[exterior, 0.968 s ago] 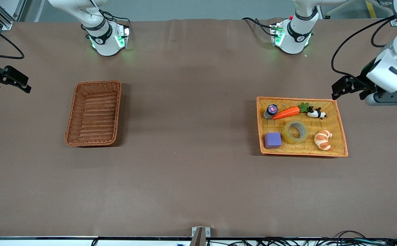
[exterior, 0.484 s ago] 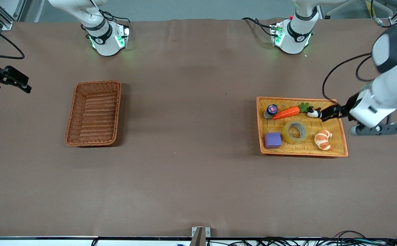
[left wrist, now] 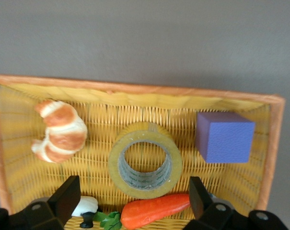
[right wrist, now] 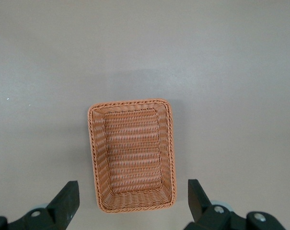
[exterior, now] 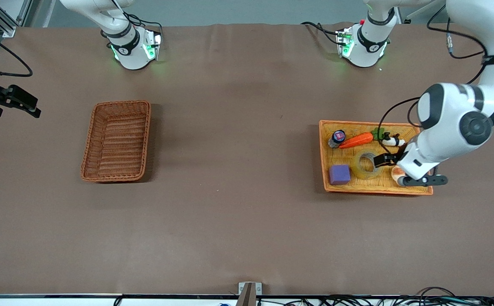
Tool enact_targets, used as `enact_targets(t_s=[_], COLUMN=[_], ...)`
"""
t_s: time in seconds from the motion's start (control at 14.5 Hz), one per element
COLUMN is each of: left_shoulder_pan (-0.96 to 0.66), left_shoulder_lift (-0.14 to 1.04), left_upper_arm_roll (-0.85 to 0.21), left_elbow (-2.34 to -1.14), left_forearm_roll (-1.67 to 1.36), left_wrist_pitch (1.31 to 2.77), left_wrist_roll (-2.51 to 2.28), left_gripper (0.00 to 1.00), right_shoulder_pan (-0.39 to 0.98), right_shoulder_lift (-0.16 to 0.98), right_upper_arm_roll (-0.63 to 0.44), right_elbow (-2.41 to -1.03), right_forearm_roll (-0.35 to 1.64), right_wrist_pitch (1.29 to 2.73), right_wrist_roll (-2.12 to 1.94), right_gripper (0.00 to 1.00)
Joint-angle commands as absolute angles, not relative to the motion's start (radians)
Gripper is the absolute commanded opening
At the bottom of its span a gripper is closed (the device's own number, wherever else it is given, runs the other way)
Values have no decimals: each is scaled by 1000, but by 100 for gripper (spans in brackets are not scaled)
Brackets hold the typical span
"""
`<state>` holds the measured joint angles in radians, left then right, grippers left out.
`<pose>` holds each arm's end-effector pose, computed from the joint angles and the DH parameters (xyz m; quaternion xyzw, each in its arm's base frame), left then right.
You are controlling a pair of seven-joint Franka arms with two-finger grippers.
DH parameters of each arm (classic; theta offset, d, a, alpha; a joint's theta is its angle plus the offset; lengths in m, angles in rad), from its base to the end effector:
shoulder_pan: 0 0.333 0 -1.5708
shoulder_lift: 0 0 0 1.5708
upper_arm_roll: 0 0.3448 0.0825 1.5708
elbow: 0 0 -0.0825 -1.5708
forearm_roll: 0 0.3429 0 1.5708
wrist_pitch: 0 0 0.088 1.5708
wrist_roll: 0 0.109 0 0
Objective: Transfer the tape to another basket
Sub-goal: 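Lower the left gripper over the yellow tape roll in the tray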
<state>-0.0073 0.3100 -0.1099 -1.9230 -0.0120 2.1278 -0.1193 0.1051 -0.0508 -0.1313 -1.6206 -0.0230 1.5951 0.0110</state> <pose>0.5774 -0.0641 0.3738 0.9984 0.0062 -0.0539 0.0155 0.4983 -0.0176 0.6574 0.9997 -0.0184 0.0124 0.0083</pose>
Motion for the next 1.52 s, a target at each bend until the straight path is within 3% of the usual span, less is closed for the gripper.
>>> enact_targets(t_s=[0.0, 0.69, 1.24, 1.31, 1.38, 1.45], left_shoulder_pan=[-8, 21, 69, 69, 71, 71], left_shoulder_lift=[377, 505, 462, 465, 468, 478], left_upper_arm_roll=[-115, -114, -115, -117, -117, -117], left_elbow=[-1962, -1991, -2031, -2025, -2016, -2011], left_forearm_roll=[9, 52, 52, 52, 51, 48], left_wrist_pitch=[2213, 2310, 2261, 2266, 2270, 2296], left_wrist_roll=[-118, -115, -63, -63, -63, -63], left_gripper=[98, 98, 94, 72, 39, 25], right_shoulder_pan=[101, 95, 97, 94, 94, 92], right_shoulder_lift=[-48, -46, -46, -46, -46, -46], right_upper_arm_roll=[-129, -129, -129, -129, -129, -129], right_elbow=[-1611, -1612, -1612, -1612, -1611, -1612], right_forearm_roll=[-14, -14, -14, -14, -14, -14], right_wrist_pitch=[1588, 1586, 1585, 1585, 1583, 1583], right_wrist_roll=[3, 3, 3, 3, 3, 3], right_gripper=[100, 100, 100, 100, 100, 100])
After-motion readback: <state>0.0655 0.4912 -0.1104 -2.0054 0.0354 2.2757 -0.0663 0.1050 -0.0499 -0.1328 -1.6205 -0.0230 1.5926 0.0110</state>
